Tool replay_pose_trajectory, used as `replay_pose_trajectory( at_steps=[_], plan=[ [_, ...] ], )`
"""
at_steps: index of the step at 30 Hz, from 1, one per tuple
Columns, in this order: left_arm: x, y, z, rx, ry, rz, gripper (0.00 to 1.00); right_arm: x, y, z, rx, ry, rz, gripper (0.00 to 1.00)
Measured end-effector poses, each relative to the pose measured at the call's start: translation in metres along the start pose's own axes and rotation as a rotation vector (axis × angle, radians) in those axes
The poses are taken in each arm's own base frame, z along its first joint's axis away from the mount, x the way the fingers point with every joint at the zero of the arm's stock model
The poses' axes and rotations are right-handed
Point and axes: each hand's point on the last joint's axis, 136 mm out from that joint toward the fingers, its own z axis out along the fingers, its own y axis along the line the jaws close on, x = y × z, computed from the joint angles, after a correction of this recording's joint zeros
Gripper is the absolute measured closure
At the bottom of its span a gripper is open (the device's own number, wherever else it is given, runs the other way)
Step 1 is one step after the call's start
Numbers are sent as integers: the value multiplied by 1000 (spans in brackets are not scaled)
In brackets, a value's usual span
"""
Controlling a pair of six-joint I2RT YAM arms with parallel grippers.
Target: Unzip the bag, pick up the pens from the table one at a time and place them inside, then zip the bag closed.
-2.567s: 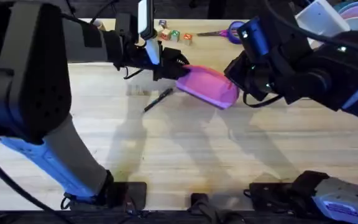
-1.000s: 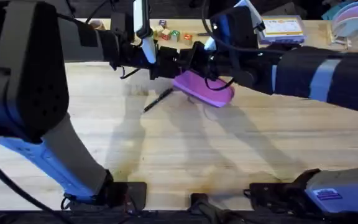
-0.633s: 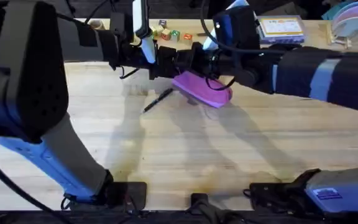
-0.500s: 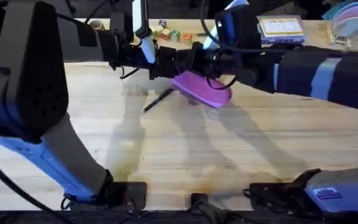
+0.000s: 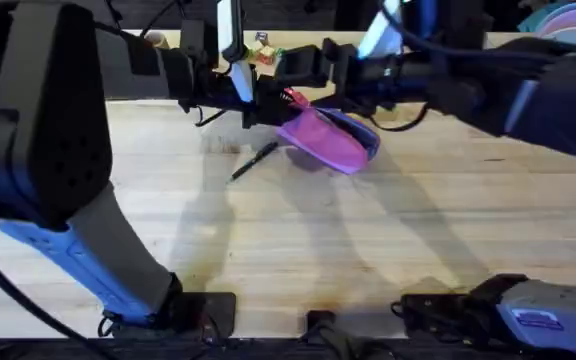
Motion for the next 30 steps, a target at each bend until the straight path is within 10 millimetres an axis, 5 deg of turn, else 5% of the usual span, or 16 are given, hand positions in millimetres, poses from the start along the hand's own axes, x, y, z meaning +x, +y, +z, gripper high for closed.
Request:
replay_pose_trajectory(
  at_steps=[14, 16, 21, 30],
  plan=[
    [0, 0, 0, 0, 0, 0, 958, 4, -17, -66, 192, -56, -85, 4],
    [0, 0, 0, 1, -2, 4, 800, 5, -22, -72, 228, -66, -90, 5],
    [-4, -4, 4, 17, -13, 1, 55, 3, -28, -76, 272, -81, -102, 4],
    [-5, -4, 4, 18, -19, 5, 8, 4, -32, -78, 294, -69, -183, 5]
  ],
)
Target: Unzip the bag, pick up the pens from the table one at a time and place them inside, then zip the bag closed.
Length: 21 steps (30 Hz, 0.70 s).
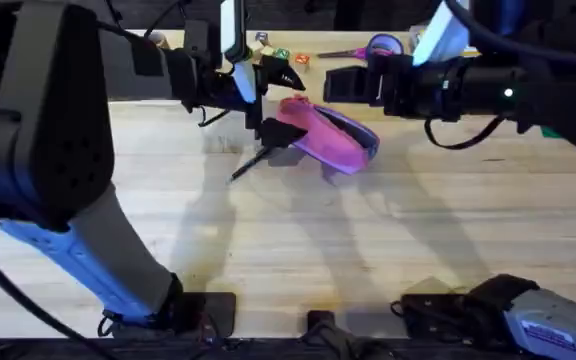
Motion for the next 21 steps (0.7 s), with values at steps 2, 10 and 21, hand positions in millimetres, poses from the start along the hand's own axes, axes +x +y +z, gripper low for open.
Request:
replay_pose_trajectory(
  at_steps=[2, 10, 21],
  plan=[
    [-1, -1, -2, 5, -9, -10, 8, 3, -1, -2, 7, 17, -19, 6],
    [-5, -12, -27, 4, 18, -147, 8, -18, 15, -28, 4, 2, -159, 6],
    [-64, -38, -103, -130, 126, -119, 8, -19, 15, -36, 19, 21, -394, 5]
  ],
)
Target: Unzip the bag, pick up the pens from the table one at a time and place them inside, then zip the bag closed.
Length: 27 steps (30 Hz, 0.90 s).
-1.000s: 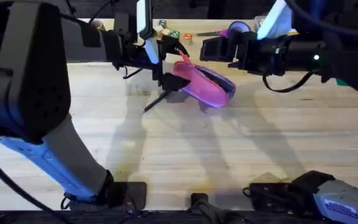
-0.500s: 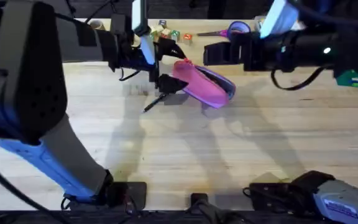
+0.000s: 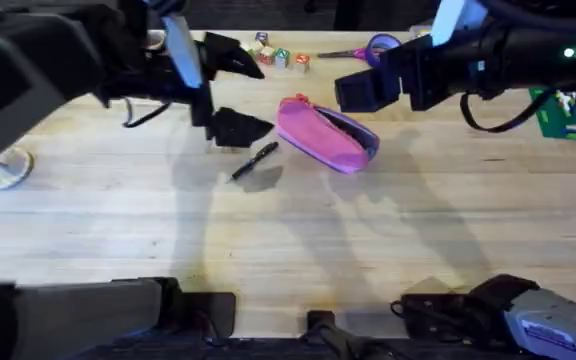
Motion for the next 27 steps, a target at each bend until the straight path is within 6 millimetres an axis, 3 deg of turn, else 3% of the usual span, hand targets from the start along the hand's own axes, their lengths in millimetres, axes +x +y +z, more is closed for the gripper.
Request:
replay_pose_trajectory(
  at_steps=[1, 3, 6, 7, 15, 27],
  plan=[
    [-1, 0, -6, -16, 6, -1, 8, 0, 0, 0, 1, 0, -19, 5],
    [-4, -1, -26, -70, 23, -7, 7, 0, 0, 0, 2, -1, -87, 179],
    [-5, 0, -34, -94, 25, -12, 7, 0, 0, 0, 2, -1, -154, 597],
    [-3, 2, -37, -104, 30, -15, 7, 0, 0, 0, 2, -1, -237, 946],
    [-2, 1, -37, -104, 33, -18, 7, 2, -1, 3, 0, 12, -380, 970],
    [-2, 1, -37, -104, 33, -18, 7, 37, -13, 56, -37, 210, -354, 970]
  ],
)
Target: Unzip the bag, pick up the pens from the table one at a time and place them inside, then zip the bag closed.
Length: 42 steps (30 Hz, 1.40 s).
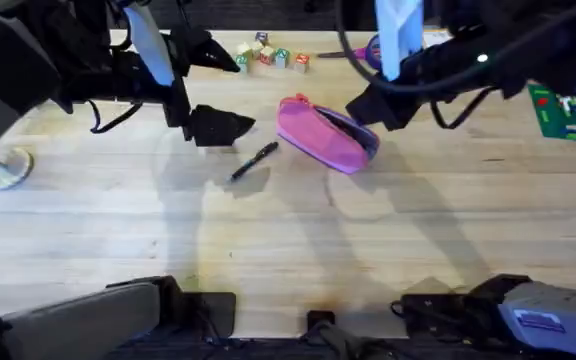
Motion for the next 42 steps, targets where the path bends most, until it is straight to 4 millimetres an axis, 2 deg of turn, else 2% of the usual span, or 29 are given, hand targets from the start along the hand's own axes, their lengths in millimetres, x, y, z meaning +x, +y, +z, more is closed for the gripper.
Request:
replay_pose_trajectory(
  at_steps=[3, 4, 14, 34, 42],
  plan=[
    [0, 0, 0, 0, 0, 0, 7, 8, 0, 15, -19, 48, 11, 970],
    [0, 0, 0, 0, 0, 0, 7, 16, 0, 30, -36, 90, 18, 970],
    [0, 0, 0, 0, 0, 0, 8, 27, -3, 57, -59, 147, 27, 970],
    [0, 0, 0, 0, 0, 0, 7, 14, -17, 99, -40, 98, 15, 970],
    [0, 0, 0, 0, 0, 0, 8, 18, -21, 101, -19, 116, 15, 971]
  ],
)
